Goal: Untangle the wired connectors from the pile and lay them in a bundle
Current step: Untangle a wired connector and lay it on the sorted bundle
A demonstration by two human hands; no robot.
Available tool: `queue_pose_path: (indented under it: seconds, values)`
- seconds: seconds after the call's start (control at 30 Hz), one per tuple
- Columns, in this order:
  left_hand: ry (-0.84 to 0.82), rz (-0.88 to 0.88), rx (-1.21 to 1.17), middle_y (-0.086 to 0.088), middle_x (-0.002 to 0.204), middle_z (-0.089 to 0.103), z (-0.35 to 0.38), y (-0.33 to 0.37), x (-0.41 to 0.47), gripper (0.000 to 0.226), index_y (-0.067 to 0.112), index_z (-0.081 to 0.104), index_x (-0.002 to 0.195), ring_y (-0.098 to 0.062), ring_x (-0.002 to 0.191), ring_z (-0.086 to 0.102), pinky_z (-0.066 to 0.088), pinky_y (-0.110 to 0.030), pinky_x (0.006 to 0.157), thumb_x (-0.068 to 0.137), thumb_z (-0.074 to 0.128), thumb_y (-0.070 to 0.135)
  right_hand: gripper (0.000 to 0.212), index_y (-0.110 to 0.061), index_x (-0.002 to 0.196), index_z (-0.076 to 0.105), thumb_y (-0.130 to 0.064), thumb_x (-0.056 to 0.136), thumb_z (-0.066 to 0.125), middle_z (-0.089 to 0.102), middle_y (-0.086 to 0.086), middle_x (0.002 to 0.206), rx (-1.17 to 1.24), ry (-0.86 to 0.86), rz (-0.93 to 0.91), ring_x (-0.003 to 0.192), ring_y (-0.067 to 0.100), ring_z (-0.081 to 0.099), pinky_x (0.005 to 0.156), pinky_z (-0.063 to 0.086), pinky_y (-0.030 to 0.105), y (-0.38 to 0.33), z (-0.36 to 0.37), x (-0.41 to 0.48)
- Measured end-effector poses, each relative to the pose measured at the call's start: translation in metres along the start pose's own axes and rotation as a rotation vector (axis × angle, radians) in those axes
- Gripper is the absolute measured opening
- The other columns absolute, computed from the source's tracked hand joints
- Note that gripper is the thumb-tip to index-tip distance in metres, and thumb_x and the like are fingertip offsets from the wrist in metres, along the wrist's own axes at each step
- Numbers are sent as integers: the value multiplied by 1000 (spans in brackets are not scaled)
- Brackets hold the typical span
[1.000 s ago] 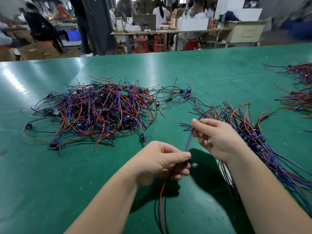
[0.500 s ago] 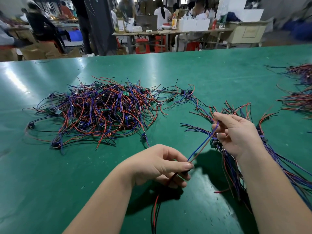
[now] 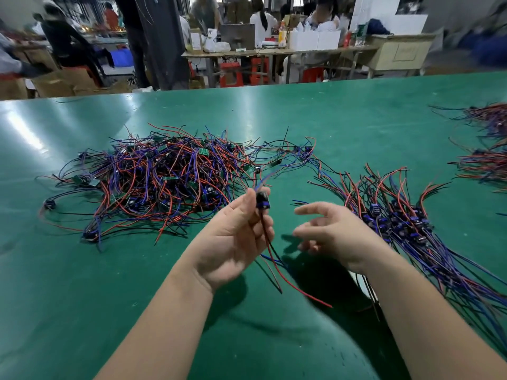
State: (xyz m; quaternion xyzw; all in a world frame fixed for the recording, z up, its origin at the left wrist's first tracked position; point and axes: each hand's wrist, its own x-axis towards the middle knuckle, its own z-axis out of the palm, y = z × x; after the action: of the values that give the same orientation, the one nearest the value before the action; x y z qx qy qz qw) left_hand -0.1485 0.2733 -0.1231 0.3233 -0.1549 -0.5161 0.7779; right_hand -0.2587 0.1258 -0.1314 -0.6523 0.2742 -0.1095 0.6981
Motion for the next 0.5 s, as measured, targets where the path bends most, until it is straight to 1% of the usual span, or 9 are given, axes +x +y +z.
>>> queue_pose_path:
  seconds: [0.07, 0.1, 0.13, 0.2, 0.27, 0.3, 0.37, 0.43, 0.5]
  values:
    - [37, 19, -73, -2, 70, 65, 0, 2, 0, 59, 12, 71, 78, -12, 61, 66, 57, -23, 60, 29, 98, 29, 34, -10, 100, 64, 6, 71, 73, 63, 8, 71, -110, -121, -88, 50, 13, 57, 46, 44, 20, 2, 6, -3]
    - [51, 29, -83, -3, 70, 68, 0, 3, -1, 57, 11, 68, 79, -13, 63, 68, 58, -24, 61, 32, 97, 27, 35, -13, 98, 66, 3, 68, 76, 64, 6, 71, -116, -175, -140, 52, 10, 56, 48, 44, 19, 1, 8, -4]
    - [59, 36, -81, -3, 72, 70, 1, 4, -1, 54, 11, 66, 82, -13, 66, 70, 58, -24, 62, 39, 94, 27, 37, -16, 97, 67, -1, 65, 77, 65, 3, 71, -93, -225, -189, 56, 9, 57, 52, 46, 18, 0, 10, -6]
    - [83, 34, -58, -1, 77, 73, 3, 3, -1, 44, 12, 63, 90, -11, 69, 71, 58, -24, 64, 53, 81, 29, 42, -22, 95, 70, -5, 58, 79, 67, 0, 72, -5, -301, -277, 64, 8, 60, 61, 50, 18, 0, 11, -7]
    - [104, 17, -58, -3, 82, 75, 5, 2, -1, 36, 11, 64, 93, -12, 71, 72, 58, -24, 64, 61, 72, 24, 45, -27, 94, 73, -2, 57, 82, 68, 0, 71, 59, -330, -358, 66, 9, 60, 65, 51, 19, 1, 13, -8]
    - [103, 10, -72, -4, 83, 75, 6, 1, -2, 35, 10, 64, 94, -13, 73, 72, 58, -25, 64, 62, 71, 21, 45, -28, 94, 74, 0, 59, 81, 68, 1, 71, 73, -323, -387, 64, 10, 60, 64, 51, 19, 1, 14, -8]
    - [99, 5, -106, -7, 81, 75, 9, 0, -3, 35, 10, 65, 92, -15, 74, 73, 58, -26, 61, 58, 73, 17, 37, -24, 93, 76, 0, 65, 74, 67, 3, 69, 122, -297, -418, 57, 12, 57, 56, 49, 21, -1, 15, -7]
    - [105, 7, -132, -8, 76, 74, 11, -1, -4, 27, 8, 72, 79, -14, 70, 73, 58, -26, 58, 53, 75, 15, 27, -18, 94, 76, -2, 75, 67, 67, 7, 70, 267, -294, -370, 49, 15, 56, 48, 47, 22, -3, 14, -7]
    - [103, 1, -139, -9, 74, 74, 14, -1, -5, 21, 7, 75, 71, -13, 66, 72, 57, -24, 55, 52, 76, 16, 27, -16, 97, 74, -1, 85, 56, 68, 10, 72, 366, -280, -298, 42, 16, 55, 41, 44, 20, -3, 12, -6]
